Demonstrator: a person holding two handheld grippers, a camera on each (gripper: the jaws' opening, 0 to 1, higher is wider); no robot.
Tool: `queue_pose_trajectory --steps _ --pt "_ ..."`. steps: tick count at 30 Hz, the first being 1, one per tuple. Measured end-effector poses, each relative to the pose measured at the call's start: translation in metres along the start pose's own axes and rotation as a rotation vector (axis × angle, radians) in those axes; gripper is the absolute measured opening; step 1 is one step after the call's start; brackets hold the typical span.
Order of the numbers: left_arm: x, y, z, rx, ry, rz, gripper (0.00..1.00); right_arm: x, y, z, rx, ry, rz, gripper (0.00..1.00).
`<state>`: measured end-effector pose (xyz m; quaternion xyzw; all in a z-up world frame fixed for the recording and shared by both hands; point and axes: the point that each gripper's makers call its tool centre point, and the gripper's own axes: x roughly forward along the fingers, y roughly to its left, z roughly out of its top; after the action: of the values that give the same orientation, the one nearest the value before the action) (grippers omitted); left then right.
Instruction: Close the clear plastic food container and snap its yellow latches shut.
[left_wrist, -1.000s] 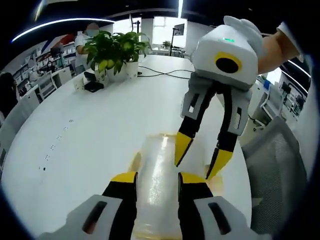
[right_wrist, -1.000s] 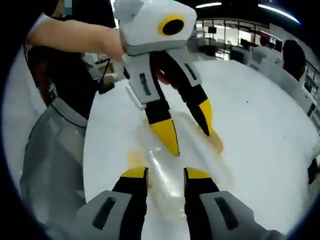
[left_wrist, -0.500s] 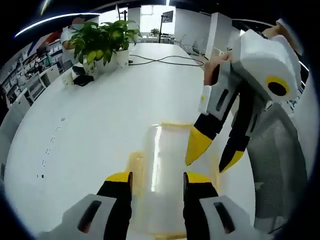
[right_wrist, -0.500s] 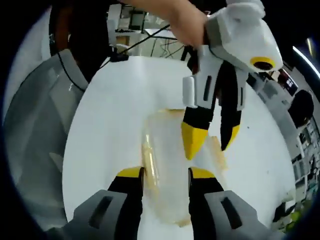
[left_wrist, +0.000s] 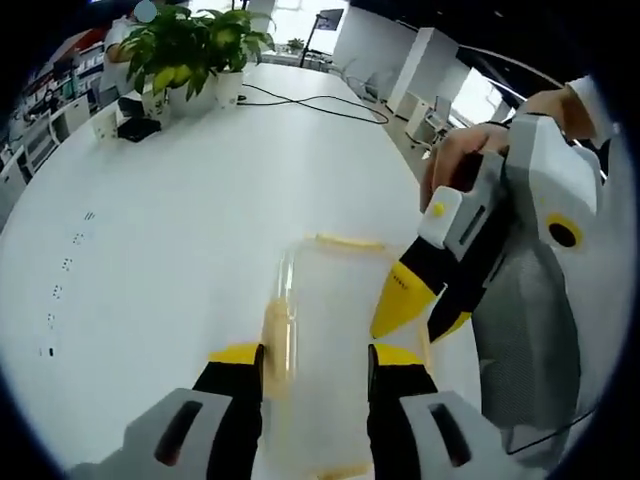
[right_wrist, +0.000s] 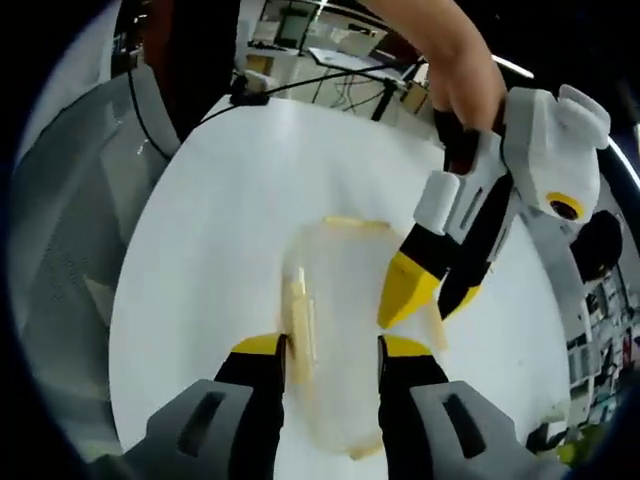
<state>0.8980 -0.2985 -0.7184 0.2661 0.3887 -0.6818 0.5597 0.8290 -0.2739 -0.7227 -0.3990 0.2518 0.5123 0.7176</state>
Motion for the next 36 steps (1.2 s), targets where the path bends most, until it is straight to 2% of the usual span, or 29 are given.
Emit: queue_pose_trajectory --steps 8,19,29,30,31,32,33,34,36 --pt "0.002 -0.002 -0.002 -0.013 0.052 -0.037 0.36 0.002 0.001 0.000 -0.023 0.013 -0.035 0.33" --pt "0.005 0.000 -0.004 -0.053 0.068 -0.079 0.34 0.003 -0.001 -0.001 -0.044 0.029 -0.070 0.31" --pt "0.007 -0.003 -0.006 -0.075 0.093 -0.115 0.31 0.003 -0.002 -0.001 -0.039 0.035 -0.073 0.29" --pt "0.008 -0.003 -0.004 -0.087 0.089 -0.128 0.31 0.005 -0.003 0.000 -0.045 0.027 -0.079 0.27" --pt "0.007 -0.004 -0.004 -0.095 0.095 -0.135 0.31 0.006 -0.012 -0.002 -0.110 0.042 -0.119 0.27" --pt "0.007 -0.004 -0.004 -0.109 0.096 -0.144 0.31 0.018 -0.004 -0.004 -0.061 0.043 -0.093 0.27" --pt "0.008 -0.005 -0.005 -0.103 0.093 -0.147 0.31 0.022 -0.003 -0.005 -0.059 0.046 -0.091 0.27" --pt "0.008 -0.005 -0.005 -0.105 0.094 -0.148 0.31 0.004 -0.005 -0.003 -0.060 0.047 -0.095 0.27" --pt "0.008 -0.006 -0.004 -0.100 0.095 -0.147 0.31 0.001 -0.004 -0.003 -0.063 0.049 -0.105 0.27"
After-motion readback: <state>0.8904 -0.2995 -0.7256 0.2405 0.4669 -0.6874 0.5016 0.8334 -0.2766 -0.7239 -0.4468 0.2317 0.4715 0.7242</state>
